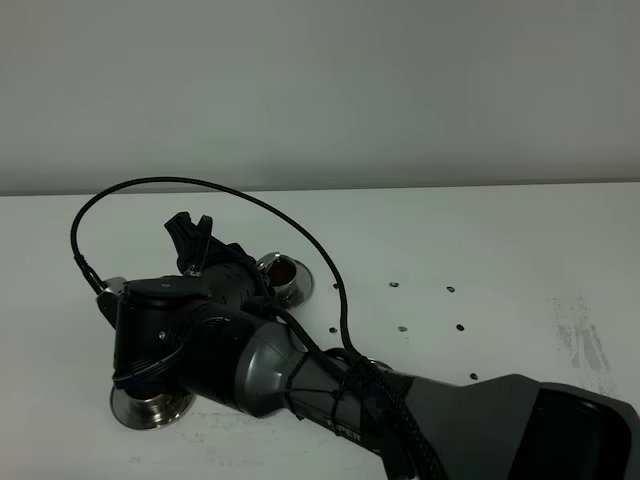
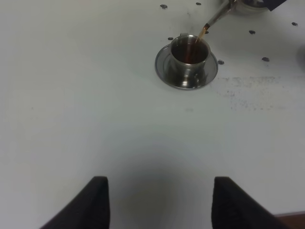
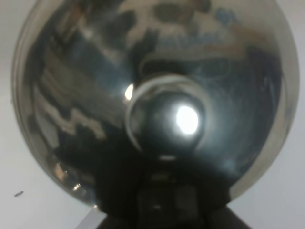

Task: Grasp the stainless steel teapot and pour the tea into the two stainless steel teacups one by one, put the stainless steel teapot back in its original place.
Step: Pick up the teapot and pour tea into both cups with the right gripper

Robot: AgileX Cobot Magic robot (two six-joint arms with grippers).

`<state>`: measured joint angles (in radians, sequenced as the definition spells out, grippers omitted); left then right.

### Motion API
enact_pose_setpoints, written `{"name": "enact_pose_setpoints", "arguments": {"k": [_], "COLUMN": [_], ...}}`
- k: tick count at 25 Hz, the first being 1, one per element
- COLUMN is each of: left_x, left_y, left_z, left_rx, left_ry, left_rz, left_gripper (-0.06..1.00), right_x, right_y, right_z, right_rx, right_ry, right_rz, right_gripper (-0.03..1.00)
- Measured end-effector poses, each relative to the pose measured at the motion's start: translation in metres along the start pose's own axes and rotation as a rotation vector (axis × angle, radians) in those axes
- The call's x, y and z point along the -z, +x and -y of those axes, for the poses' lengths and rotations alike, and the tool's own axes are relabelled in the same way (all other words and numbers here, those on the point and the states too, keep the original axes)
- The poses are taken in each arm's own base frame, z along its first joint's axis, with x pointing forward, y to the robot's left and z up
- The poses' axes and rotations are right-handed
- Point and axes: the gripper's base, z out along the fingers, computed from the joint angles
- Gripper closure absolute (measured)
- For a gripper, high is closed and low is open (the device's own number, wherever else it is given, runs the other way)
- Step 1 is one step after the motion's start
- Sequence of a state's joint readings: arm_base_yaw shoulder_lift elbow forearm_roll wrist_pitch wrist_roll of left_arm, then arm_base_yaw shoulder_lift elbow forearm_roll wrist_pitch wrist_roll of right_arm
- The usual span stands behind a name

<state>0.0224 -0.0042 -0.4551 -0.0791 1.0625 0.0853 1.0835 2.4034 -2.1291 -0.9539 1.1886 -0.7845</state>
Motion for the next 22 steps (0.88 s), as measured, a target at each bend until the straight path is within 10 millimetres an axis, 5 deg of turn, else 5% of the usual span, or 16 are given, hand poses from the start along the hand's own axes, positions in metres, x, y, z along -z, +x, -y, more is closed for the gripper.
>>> {"name": "enact_pose_setpoints", "arguments": {"k": [22], "left_x": [0.0], "left_y": [0.0], "left_z": [0.0], "left_rx": [0.0], "left_ry": [0.0], "left_rz": [0.0], "left_gripper": [0.44], "right_x": [0.004], "right_y": [-0.0031], "right_z": [0.0005], "right_rx": [-0.081], "right_ry": [-0.066], "right_rz": [0.092], "right_gripper": [0.78]}}
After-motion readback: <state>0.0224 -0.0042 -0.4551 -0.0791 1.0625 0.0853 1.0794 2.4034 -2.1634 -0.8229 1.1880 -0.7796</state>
